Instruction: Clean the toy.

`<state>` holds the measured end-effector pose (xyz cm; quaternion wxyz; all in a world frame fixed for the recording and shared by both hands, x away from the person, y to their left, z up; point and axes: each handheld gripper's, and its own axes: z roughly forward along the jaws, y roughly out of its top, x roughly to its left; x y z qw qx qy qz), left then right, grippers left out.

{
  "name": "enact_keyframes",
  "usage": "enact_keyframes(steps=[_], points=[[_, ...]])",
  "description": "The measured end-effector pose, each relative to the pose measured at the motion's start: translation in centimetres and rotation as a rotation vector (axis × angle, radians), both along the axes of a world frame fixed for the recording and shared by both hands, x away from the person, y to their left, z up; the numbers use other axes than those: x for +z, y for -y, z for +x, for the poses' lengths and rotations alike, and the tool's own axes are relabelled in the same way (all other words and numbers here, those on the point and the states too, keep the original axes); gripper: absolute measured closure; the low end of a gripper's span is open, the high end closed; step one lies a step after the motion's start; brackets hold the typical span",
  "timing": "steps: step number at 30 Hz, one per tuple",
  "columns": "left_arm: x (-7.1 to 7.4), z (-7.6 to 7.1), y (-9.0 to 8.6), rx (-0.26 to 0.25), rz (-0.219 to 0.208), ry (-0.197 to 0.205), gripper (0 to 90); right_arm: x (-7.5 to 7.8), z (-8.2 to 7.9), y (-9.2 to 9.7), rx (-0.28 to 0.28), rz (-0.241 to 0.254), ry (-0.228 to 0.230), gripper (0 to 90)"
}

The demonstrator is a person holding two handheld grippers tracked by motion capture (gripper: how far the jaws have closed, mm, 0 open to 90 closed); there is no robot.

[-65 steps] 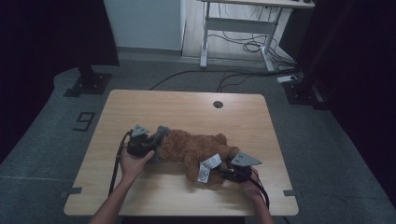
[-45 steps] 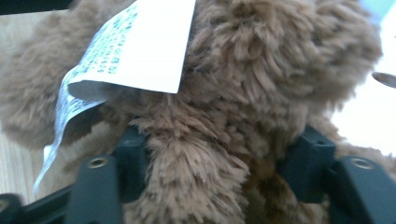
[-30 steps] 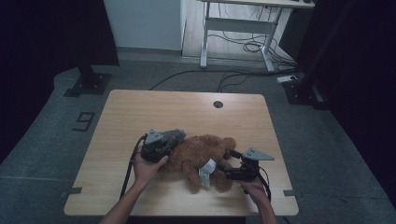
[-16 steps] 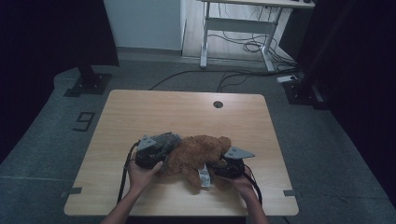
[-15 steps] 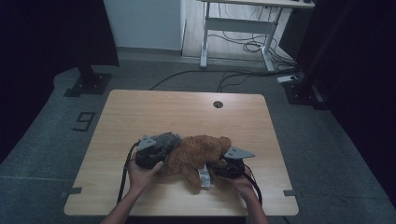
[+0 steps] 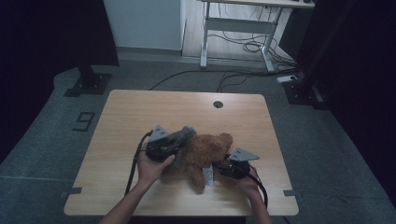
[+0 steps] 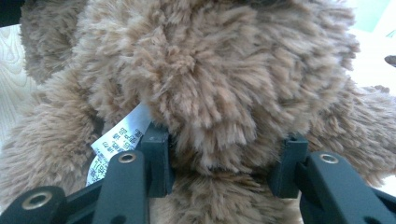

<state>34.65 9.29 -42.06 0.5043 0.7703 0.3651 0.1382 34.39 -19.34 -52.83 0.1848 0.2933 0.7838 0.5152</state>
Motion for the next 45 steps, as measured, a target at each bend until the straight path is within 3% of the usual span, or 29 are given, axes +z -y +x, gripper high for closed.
enact_keyframes(steps=[1, 2, 3, 4, 7, 8, 11, 14, 15, 18, 19, 25, 32, 34, 38, 42, 45], points=[[0.6, 0.4, 2.2, -0.026, 0.013, 0.001, 76.4, 0.0, 0.0, 0.0, 0.001, 0.003, -0.003, 51.5], [0.6, 0.4, 2.2, -0.026, 0.013, 0.001, 76.3, 0.0, 0.0, 0.0, 0.001, 0.003, -0.003, 51.5], [0.8, 0.9, 4.4, -0.053, 0.024, -0.006, 76.0, -0.1, 0.0, -0.1, -0.004, 0.004, -0.005, 51.6], [0.8, 0.9, 4.4, -0.053, 0.024, -0.006, 75.9, -0.1, -0.1, -0.1, -0.011, 0.006, -0.004, 51.9], [0.7, 1.8, 8.0, -0.089, 0.047, -0.013, 75.9, -0.2, -0.1, -0.3, -0.018, 0.006, -0.003, 53.2], [0.7, 1.8, 8.0, -0.089, 0.047, -0.013, 75.8, -0.2, -0.1, -0.3, -0.018, 0.006, -0.003, 53.2], [-0.4, 2.2, 10.1, -0.104, 0.098, -0.034, 75.9, -0.3, -0.1, -0.3, -0.017, 0.004, -0.010, 54.1], [-1.6, 2.3, 10.2, -0.106, 0.124, -0.047, 76.3, -0.4, -0.1, -0.3, -0.031, -0.002, -0.015, 55.1], [-2.5, 2.5, 9.4, -0.093, 0.098, -0.075, 76.7, -0.8, -0.1, -0.2, -0.051, -0.010, -0.021, 56.7], [-3.0, 2.7, 8.4, -0.081, 0.064, -0.093, 77.3, -1.0, 0.0, -0.2, -0.056, -0.011, -0.030, 57.4], [-3.1, 2.6, 7.2, -0.059, 0.058, -0.086, 77.4, -1.0, 0.0, -0.2, -0.056, -0.014, -0.030, 57.9], [-2.9, 2.2, 4.4, 0.000, 0.087, -0.054, 77.5, -1.0, -0.2, 0.0, -0.055, -0.005, -0.035, 58.4], [-2.8, 1.4, -1.7, 0.107, 0.092, -0.010, 77.6, -1.1, -0.3, 0.1, -0.058, 0.003, -0.035, 58.1], [-3.4, 1.6, -4.2, 0.144, 0.061, -0.042, 77.6, -1.2, -0.3, 0.2, -0.057, 0.005, -0.034, 57.9], [-4.7, 1.6, -6.0, 0.177, 0.036, -0.068, 77.6, -1.2, -0.3, 0.1, -0.060, 0.007, -0.030, 57.6], [-5.4, 1.4, -6.9, 0.196, 0.035, -0.078, 77.8, -1.2, -0.3, 0.1, -0.060, 0.008, -0.032, 57.6], [-6.4, 1.5, -8.0, 0.217, 0.041, -0.109, 78.0, -1.3, -0.4, 0.1, -0.061, 0.011, -0.036, 57.6]])
